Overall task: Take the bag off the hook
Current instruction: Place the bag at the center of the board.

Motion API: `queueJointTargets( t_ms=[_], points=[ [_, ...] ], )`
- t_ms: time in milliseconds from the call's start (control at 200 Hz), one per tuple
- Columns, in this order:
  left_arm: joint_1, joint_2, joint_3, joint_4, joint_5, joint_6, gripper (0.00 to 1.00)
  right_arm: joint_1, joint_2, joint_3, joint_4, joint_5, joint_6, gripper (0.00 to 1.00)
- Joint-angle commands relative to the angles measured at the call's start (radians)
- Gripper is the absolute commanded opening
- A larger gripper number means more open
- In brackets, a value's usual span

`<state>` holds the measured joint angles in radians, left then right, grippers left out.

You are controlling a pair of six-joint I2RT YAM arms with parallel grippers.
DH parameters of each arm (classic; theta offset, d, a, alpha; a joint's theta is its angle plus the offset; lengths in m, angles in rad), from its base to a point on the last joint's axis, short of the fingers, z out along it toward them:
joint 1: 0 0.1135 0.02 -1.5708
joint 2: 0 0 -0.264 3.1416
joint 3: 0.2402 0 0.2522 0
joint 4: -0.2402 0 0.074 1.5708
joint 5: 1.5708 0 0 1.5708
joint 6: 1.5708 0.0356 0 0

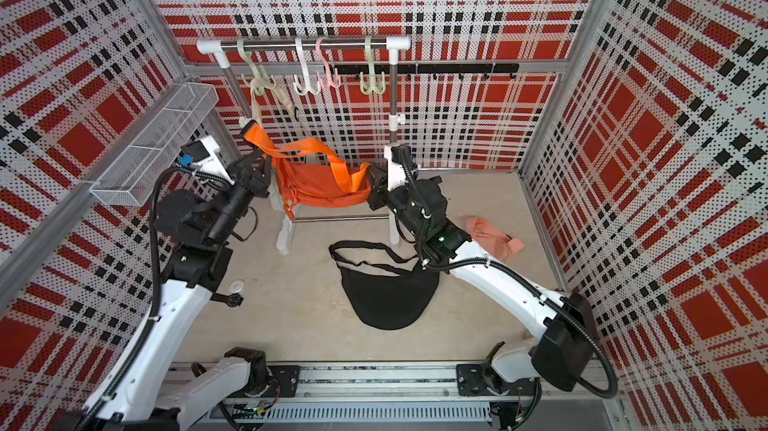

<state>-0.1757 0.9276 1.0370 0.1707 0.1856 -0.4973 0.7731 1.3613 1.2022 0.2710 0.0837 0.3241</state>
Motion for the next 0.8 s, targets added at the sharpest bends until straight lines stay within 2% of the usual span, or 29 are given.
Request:
queueJointTargets(
  t_ms=[0,120,326,606,792],
  points=[
    [-0.030,-0.127,-0.093,-0.137,-0.126,-0.003,0.00,0.030,-0.081,-0.050,-0.174,0.012,0.103,0.00],
    [-0.054,-0.254,-0.144,-0.291,-0.221,-0.010,0.00,0.052,-0.163,-0.082,-0.361,0.048,0.208,0.00],
    [-0.059,-0.396,-0.171,-0.512,-0.354,-0.028,0.00,0.058,-0.260,-0.142,-0.570,0.009,0.399,0.00],
    [-0.058,-0.447,-0.132,-0.672,-0.374,-0.033,0.00,0.058,-0.343,-0.213,-0.627,0.004,0.477,0.00],
    [-0.058,-0.458,-0.151,-0.715,-0.351,-0.106,0.00,0.058,-0.341,-0.193,-0.647,-0.016,0.480,0.00]
  ],
)
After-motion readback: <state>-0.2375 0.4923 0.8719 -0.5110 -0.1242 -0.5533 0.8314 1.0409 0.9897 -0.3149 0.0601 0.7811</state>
